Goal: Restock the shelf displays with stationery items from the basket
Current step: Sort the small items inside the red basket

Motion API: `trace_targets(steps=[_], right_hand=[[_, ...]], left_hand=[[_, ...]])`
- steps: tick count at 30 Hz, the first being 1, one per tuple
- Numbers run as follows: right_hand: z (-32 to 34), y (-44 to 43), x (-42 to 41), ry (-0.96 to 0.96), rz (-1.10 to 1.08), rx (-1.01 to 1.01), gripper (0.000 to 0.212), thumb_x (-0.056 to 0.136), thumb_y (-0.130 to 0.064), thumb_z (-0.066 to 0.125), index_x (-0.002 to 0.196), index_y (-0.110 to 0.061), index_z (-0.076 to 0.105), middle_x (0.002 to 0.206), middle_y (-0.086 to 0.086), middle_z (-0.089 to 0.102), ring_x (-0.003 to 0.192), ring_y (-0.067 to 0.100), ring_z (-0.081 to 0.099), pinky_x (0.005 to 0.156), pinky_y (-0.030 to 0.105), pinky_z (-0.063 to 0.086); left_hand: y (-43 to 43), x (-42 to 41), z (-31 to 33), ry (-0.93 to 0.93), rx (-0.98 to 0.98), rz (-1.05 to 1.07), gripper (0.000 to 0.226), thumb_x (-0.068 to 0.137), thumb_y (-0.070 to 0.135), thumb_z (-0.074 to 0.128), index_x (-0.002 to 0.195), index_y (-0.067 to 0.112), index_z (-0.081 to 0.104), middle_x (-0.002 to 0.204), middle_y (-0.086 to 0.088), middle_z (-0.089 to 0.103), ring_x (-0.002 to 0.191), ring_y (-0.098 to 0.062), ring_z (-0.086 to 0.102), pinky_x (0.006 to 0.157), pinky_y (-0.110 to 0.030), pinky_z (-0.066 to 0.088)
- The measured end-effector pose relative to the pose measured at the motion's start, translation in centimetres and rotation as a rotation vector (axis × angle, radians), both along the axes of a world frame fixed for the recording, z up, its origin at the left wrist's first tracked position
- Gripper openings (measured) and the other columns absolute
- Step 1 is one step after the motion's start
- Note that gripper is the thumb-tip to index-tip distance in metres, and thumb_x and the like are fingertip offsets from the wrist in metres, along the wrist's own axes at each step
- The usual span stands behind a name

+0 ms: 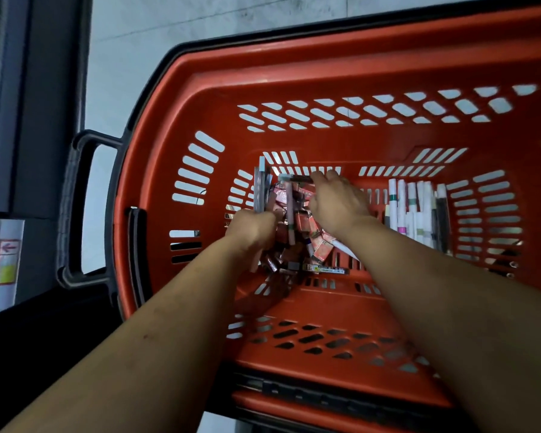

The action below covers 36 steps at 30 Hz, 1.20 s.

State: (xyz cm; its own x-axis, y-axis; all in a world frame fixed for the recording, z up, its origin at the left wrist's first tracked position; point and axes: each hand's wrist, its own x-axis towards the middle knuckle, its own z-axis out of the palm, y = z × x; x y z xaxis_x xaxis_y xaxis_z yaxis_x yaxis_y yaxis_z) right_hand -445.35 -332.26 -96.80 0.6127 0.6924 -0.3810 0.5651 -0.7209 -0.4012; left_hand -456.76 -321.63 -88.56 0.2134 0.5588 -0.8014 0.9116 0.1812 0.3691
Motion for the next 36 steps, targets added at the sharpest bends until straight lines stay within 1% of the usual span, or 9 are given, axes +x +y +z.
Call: trace_targets(steps=[6,11,15,20,26,29,31,33,36], right_hand=[[-0.5,0.6,-0.2,0.079,-0.024,-0.023,0.048,0.102,-0.026,0.049,0.147,-0.016,0.039,0.130,0.017,0.056,0.108,0.038,0.062,0.084,0.043,0.053],[-0.7,0.4,-0.8,0.107,-0.046,0.032,0.041,0.103,-0.029,0.050,0.143,-0.022,0.043,0.118,0.013,0.062,0.101,0.035,0.063,0.085,0.044,0.053],[-0.4,0.7,-0.8,0.066,-0.083,0.124,0.023,0.098,-0.021,0.057,0.121,-0.016,0.055,0.109,0.009,0.064,0.097,0.035,0.063,0.084,0.044,0.052],[0.4,-0.1,-0.9,-0.084,-0.110,0.329,0.035,0.102,-0.037,0.049,0.104,-0.007,0.066,0.099,0.011,0.059,0.094,0.030,0.056,0.073,0.039,0.043],[0.4,-0.2,-1.3,0.202,-0.033,0.262,0.012,0.096,-0.018,0.046,0.103,-0.015,0.054,0.089,0.004,0.058,0.078,0.029,0.058,0.070,0.040,0.052],[0.2,-0.3,-2.1,0.243,-0.007,0.088,0.010,0.093,-0.023,0.049,0.090,-0.017,0.057,0.075,0.005,0.057,0.070,0.030,0.060,0.065,0.035,0.050],[-0.1,-0.1,-2.5,0.230,-0.021,-0.005,0.018,0.097,-0.028,0.052,0.086,-0.016,0.061,0.075,0.005,0.060,0.070,0.028,0.061,0.063,0.032,0.048],[-0.3,0.5,-2.8,0.210,-0.060,-0.051,0.026,0.099,-0.033,0.053,0.080,-0.017,0.060,0.074,0.004,0.059,0.070,0.026,0.059,0.063,0.031,0.044],[-0.4,1.8,-3.6,0.257,-0.197,-0.055,0.038,0.096,-0.044,0.059,0.070,-0.018,0.050,0.072,0.003,0.055,0.068,0.028,0.058,0.062,0.032,0.043]], left_hand=[[0.0,0.1,-0.7,-0.090,0.158,0.019,0.014,0.095,0.019,0.063,0.092,0.006,0.066,0.081,-0.010,0.068,0.071,-0.022,0.066,0.057,-0.029,0.050],[-0.2,-0.6,-2.7,-0.063,0.115,-0.047,0.010,0.089,0.004,0.064,0.082,0.009,0.068,0.072,-0.009,0.068,0.071,-0.029,0.068,0.061,-0.034,0.056],[-0.2,-0.6,-3.6,0.018,0.150,-0.019,0.027,0.096,0.034,0.065,0.077,0.015,0.062,0.069,-0.002,0.061,0.061,-0.019,0.060,0.052,-0.024,0.042],[-0.3,0.1,-5.3,0.038,0.200,-0.201,0.015,0.094,0.025,0.068,0.094,0.010,0.066,0.085,-0.005,0.066,0.071,-0.018,0.063,0.048,-0.022,0.040],[-1.6,0.6,-5.9,0.034,0.124,-0.347,0.020,0.095,0.020,0.058,0.108,0.006,0.066,0.092,-0.008,0.066,0.079,-0.025,0.064,0.063,-0.029,0.049],[-2.0,0.0,-7.2,-0.011,0.041,-0.228,0.031,0.073,0.020,0.054,0.097,0.010,0.072,0.092,-0.014,0.074,0.085,-0.034,0.071,0.078,-0.044,0.061],[-1.8,-0.1,-7.1,-0.054,0.013,-0.106,0.029,0.075,0.018,0.051,0.095,0.012,0.071,0.090,-0.015,0.074,0.084,-0.036,0.072,0.079,-0.051,0.062],[-1.2,0.3,-6.1,-0.051,0.017,0.036,0.021,0.088,0.014,0.050,0.096,0.011,0.069,0.090,-0.015,0.074,0.084,-0.035,0.073,0.079,-0.050,0.062],[-0.2,0.6,-5.4,-0.012,0.042,0.159,0.018,0.087,0.012,0.054,0.096,0.008,0.069,0.085,-0.014,0.074,0.080,-0.033,0.073,0.077,-0.042,0.063]])
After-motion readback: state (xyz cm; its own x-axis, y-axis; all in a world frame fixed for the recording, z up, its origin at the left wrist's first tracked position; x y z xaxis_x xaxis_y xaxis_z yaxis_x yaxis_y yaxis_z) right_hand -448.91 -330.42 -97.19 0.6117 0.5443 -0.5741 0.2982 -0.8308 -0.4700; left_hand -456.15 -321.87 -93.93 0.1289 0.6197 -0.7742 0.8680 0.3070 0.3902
